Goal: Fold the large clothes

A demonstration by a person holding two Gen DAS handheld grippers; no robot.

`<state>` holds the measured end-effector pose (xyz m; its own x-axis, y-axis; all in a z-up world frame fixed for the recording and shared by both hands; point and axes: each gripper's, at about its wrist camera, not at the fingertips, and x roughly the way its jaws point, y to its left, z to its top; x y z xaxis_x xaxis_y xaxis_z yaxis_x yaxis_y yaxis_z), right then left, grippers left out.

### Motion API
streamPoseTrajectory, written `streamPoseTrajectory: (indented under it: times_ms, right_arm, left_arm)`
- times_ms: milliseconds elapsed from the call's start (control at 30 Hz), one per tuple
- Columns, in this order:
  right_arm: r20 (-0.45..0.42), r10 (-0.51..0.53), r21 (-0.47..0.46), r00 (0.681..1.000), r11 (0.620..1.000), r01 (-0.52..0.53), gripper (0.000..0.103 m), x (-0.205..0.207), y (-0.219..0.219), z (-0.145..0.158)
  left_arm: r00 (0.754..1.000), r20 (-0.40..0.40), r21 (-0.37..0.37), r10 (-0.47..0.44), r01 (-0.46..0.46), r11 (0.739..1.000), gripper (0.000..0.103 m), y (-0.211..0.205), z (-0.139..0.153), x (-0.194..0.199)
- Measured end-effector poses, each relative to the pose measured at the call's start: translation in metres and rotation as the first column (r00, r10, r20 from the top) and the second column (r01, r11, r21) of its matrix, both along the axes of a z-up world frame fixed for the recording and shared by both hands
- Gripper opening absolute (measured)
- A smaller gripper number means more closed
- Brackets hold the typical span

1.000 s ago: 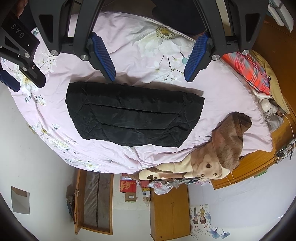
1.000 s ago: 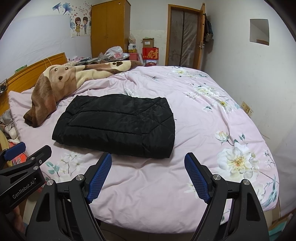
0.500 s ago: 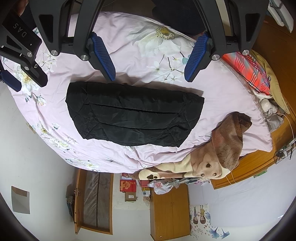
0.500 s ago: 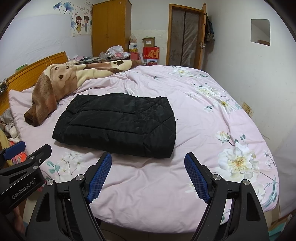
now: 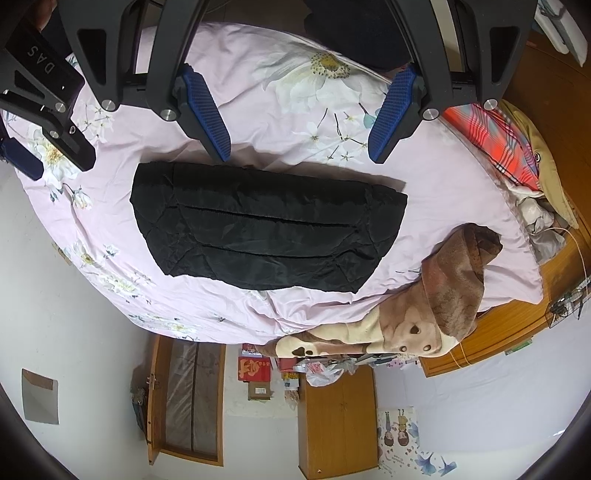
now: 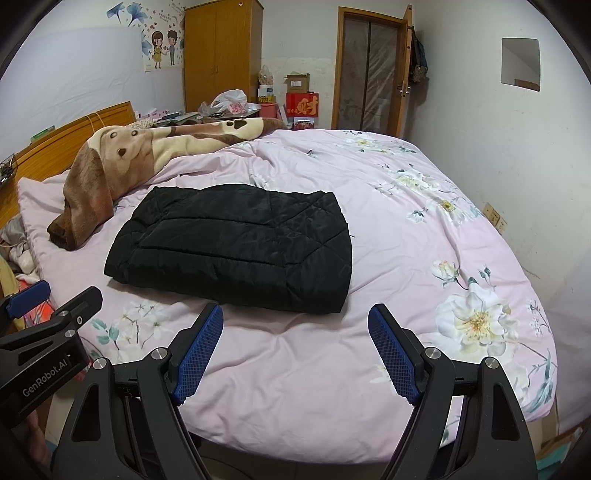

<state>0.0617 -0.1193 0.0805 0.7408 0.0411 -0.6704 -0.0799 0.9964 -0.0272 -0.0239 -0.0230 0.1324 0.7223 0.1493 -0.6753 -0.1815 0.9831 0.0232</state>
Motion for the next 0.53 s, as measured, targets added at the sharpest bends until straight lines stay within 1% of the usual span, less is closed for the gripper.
streamPoseTrajectory:
  times_ms: [67, 533]
  right_arm:
    - [-0.001, -0.001, -0.001, 1.000, 1.000, 0.001, 0.081, 0.0000, 0.0000, -0.0002]
    - [-0.001, 0.001, -0.001, 1.000, 1.000, -0.001, 0.081, 0.0004, -0.0005, 0.0004]
  left_arm:
    - [1.000, 0.003, -0.009, -0.003, 0.003, 1.000, 0.077, 0.0008, -0.0001, -0.0006]
    - [1.000, -0.001, -0.008, 0.006, -0.006, 1.000, 0.077, -0.0010, -0.0025, -0.0006]
